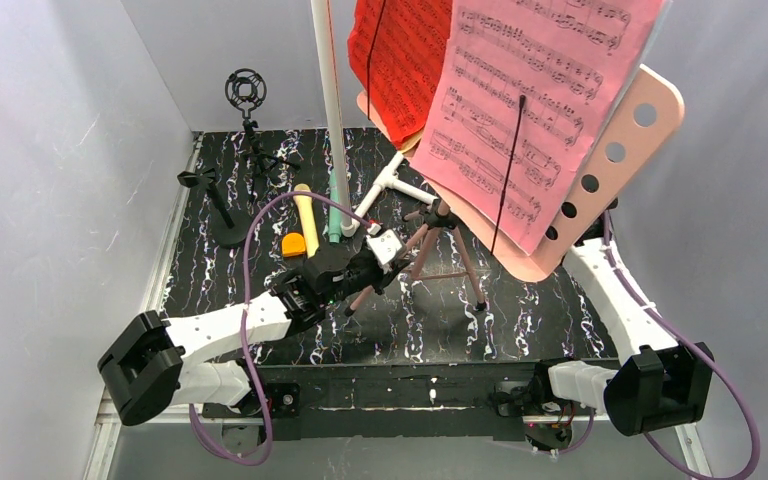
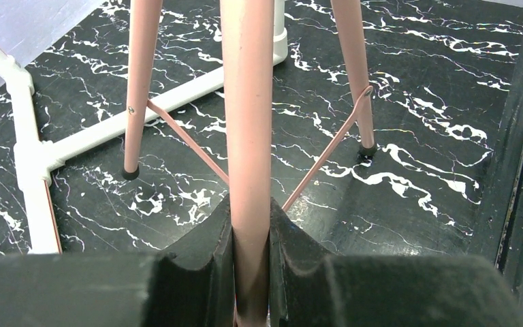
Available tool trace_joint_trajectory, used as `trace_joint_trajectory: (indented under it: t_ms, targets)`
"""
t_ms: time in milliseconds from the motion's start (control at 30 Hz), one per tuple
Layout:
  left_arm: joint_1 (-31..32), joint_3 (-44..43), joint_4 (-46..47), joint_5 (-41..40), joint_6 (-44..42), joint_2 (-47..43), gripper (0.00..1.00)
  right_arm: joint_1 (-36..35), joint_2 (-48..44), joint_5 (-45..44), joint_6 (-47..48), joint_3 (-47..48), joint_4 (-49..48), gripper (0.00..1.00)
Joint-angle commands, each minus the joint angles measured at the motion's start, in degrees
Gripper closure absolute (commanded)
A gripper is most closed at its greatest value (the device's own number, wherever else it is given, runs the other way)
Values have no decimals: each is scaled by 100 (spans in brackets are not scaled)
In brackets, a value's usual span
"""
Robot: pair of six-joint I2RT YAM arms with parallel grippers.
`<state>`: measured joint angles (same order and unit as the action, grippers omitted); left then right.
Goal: Pack up the instrument practice props
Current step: Adjust the music stand at the center of the board.
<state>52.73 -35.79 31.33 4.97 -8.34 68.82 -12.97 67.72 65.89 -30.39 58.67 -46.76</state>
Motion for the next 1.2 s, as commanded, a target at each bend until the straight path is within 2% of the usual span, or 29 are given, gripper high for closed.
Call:
trace_joint_trajectory:
  t_ms: [0, 367, 500, 633, 733, 833, 1000, 1133, 1167]
  targets:
    - [27, 194, 152, -353, 9, 53, 100, -41, -10, -414, 405, 47, -74, 99]
    - [27, 536, 326, -707, 305, 380, 100, -258, -18, -304, 994, -231, 567, 97]
    - [27, 589, 343, -826, 424, 432, 100, -258, -88, -249, 1258, -228, 893, 79]
    - [27, 670, 347, -833, 513, 435, 100, -223, -208, -290, 1527, -257, 1252, 55]
    - [27, 741, 339, -823, 566, 407, 100, -161, -301, -311, 1643, -284, 1440, 42]
    - [27, 803, 339, -782, 603, 379, 100, -112, -376, -318, 1702, -306, 1561, 35]
    - [27, 853, 340, -728, 648, 377, 100, -36, -535, -276, 1865, -422, 1808, 30]
    - [27, 834, 344, -669, 688, 353, 100, 33, -776, -241, 2610, -493, 2826, 25]
    - [27, 824, 339, -654, 711, 340, 95, 58, -849, -216, 2771, -539, 3019, 24]
